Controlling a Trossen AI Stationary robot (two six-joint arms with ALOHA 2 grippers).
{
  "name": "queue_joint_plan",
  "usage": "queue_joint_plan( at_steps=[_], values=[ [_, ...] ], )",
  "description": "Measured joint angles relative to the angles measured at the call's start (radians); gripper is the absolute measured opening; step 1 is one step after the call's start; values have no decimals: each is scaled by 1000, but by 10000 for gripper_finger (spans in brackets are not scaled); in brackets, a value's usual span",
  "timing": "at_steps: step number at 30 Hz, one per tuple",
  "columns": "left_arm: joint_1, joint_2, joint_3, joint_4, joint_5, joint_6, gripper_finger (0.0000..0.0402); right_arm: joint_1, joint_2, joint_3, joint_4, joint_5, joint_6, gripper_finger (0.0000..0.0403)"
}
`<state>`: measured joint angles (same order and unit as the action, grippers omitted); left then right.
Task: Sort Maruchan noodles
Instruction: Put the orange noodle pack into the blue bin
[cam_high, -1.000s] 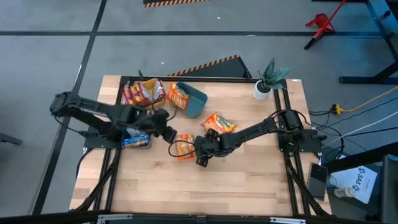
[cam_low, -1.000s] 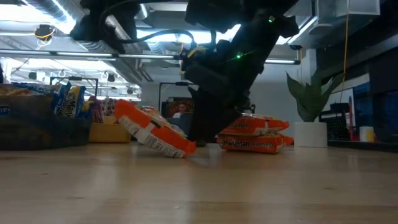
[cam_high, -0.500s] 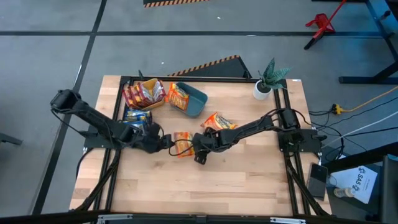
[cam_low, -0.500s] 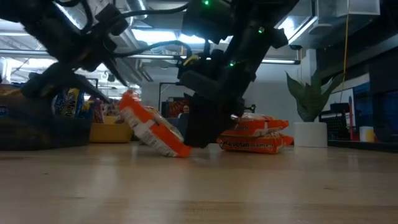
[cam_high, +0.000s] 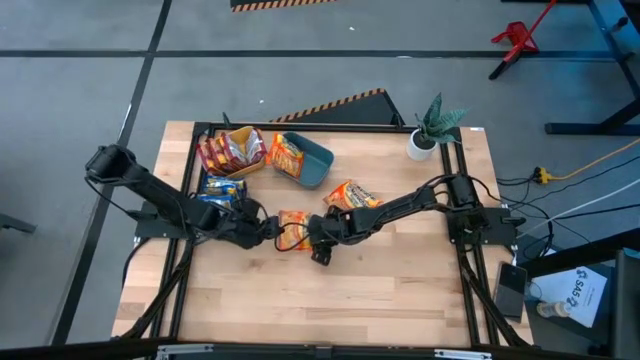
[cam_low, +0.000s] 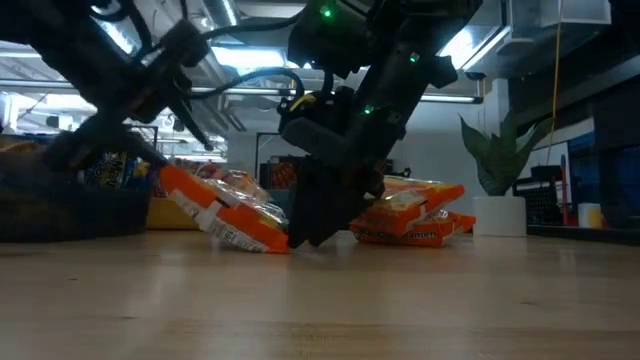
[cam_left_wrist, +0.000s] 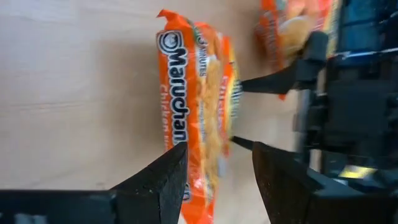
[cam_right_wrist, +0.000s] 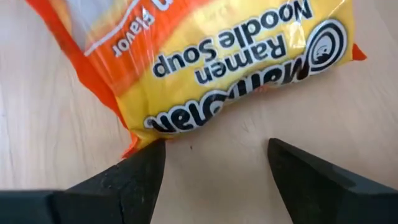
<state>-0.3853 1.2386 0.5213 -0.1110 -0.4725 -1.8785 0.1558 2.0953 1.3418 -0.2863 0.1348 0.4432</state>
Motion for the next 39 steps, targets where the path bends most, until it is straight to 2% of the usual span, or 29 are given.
queue_joint_plan(
  at_steps=[4, 7, 10, 13, 16, 22, 24, 27, 32, 39],
  values=[
    [15, 71, -2, 3, 45, 18, 175, 0, 0, 0, 0, -3, -6, 280],
    [15, 124, -1, 29, 33, -5, 175, 0, 1, 0, -1, -4, -7, 280],
    [17, 174, -3, 100, 16, -23, 175, 0, 1, 0, -1, -4, -8, 280],
    [22, 208, -2, 184, 47, -21, 175, 0, 1, 0, -1, -7, -7, 280],
    [15, 202, -4, 234, 56, 15, 175, 0, -9, 0, -4, -40, -13, 280],
    [13, 101, -4, 198, 50, 97, 175, 4, -100, -1, -114, -67, -28, 280],
    [13, 89, -4, 195, 48, 105, 175, 13, -140, -1, -137, -58, -47, 280],
    [13, 76, -4, 197, 45, 114, 175, 25, -179, -1, -59, -4, -100, 280],
    [4, 76, -3, 154, 37, 112, 175, 28, -129, 2, 99, -24, -138, 280],
    [-2, 76, -1, 46, 36, 82, 175, 26, -39, 0, 150, -2, -138, 280]
  ],
)
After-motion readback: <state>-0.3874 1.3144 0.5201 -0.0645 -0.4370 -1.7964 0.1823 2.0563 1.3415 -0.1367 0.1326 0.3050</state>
